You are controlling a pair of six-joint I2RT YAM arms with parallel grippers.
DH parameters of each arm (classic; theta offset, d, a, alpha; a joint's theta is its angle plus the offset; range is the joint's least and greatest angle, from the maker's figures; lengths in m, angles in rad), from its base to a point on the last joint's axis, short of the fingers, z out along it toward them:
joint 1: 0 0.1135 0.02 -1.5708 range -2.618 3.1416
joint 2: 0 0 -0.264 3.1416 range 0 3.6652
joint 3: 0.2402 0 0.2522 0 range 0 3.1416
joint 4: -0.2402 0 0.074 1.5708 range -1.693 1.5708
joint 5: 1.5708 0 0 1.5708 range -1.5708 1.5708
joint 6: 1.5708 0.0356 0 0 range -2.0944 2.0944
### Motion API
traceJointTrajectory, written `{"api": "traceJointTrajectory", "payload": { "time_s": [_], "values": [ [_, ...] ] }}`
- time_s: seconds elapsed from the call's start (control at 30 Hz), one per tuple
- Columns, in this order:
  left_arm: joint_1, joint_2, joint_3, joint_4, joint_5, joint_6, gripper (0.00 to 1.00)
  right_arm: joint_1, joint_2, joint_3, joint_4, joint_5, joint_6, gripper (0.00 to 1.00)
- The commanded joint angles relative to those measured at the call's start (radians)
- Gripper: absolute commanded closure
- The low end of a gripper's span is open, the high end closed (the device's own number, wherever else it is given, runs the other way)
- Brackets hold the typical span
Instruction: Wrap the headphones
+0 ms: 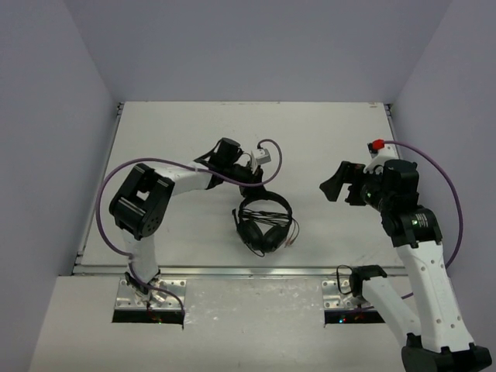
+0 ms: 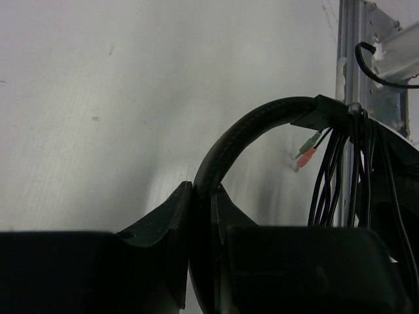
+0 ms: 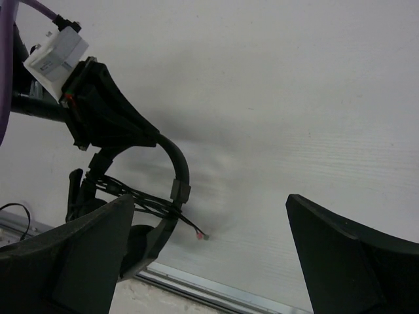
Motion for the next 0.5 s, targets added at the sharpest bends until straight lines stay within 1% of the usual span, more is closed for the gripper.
{"api": "traceJointTrajectory", "payload": {
  "time_s": [0.0,0.17,0.37,0.47],
  "values": [
    [-0.041,-0.02,-0.035,0.161,0.049,-0.024,0.97,0.0,0.008,-0.02,0.054,-0.052,-0.012,0.01],
    [-0.041,-0.026,-0.13,0.26,0.02,-0.079,0.97,0.0,0.003,-0.048,0.08,-0.081,-0.007,0.01],
    [-0.041,-0.018,-0.193,0.344,-0.049,-0.097,0.96,0.0,0.005,-0.072,0.107,-0.114,-0.006,0.01],
    [-0.041,-0.004,-0.191,0.343,-0.068,-0.087,0.95,0.0,0.008,-0.087,0.124,-0.135,-0.002,0.01]
  ]
}}
